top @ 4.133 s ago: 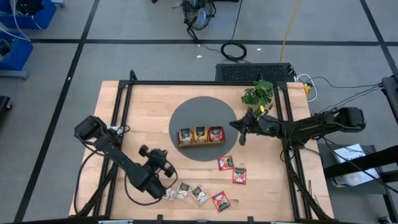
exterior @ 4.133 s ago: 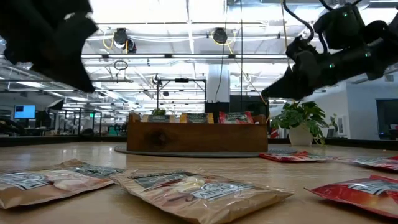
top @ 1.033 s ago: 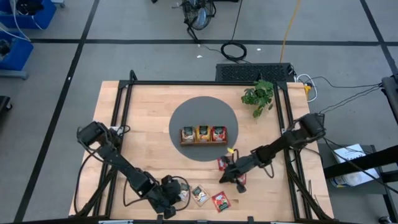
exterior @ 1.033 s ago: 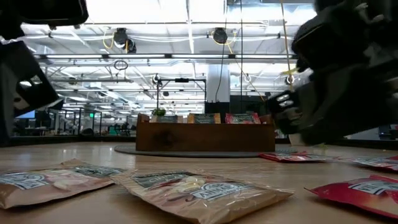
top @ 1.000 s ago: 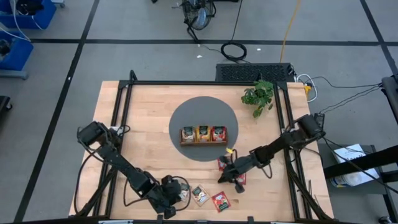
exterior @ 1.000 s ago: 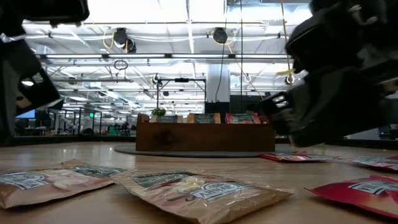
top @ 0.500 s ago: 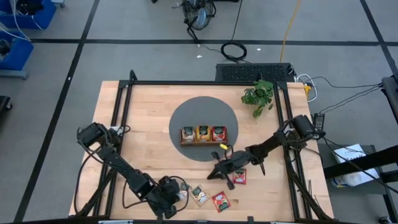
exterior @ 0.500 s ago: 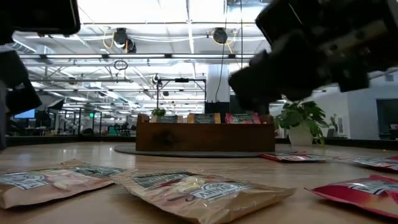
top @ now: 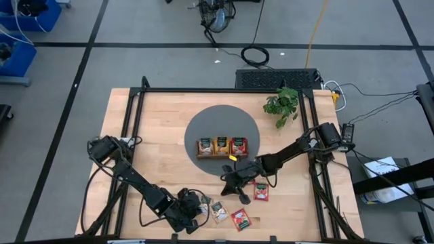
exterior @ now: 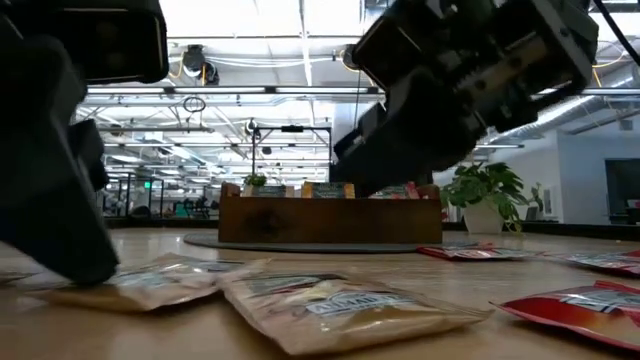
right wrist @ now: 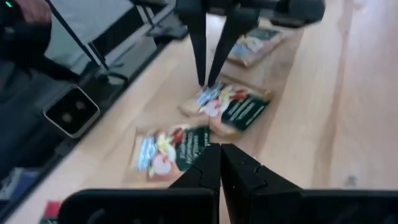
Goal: Pick & Place Tea
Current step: Put the cinnamon tea sachet into the left compartment of the wooden organizer
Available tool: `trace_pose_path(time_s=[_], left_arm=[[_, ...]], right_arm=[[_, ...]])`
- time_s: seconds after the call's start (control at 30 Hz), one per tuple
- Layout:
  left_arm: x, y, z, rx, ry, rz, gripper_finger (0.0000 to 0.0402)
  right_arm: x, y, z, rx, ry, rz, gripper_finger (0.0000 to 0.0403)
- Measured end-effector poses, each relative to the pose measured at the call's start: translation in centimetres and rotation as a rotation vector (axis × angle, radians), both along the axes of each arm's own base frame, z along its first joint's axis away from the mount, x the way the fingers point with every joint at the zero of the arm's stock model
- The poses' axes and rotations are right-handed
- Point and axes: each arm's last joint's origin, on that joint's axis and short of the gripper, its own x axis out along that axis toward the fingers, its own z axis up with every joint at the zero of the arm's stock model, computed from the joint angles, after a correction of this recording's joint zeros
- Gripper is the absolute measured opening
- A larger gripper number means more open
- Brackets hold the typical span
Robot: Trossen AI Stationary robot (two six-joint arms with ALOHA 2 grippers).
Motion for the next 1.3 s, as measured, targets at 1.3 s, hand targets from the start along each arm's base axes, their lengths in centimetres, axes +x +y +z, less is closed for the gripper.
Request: trace_pose_path(time_s=[1.3], left_arm=[[0.7, 1.4, -2.6, 0.299, -0.093, 0.111, 0.0035]], right_arm=[[0.7, -2.8, -5.4, 0.24, 0.26, -0.271, 0.0121]])
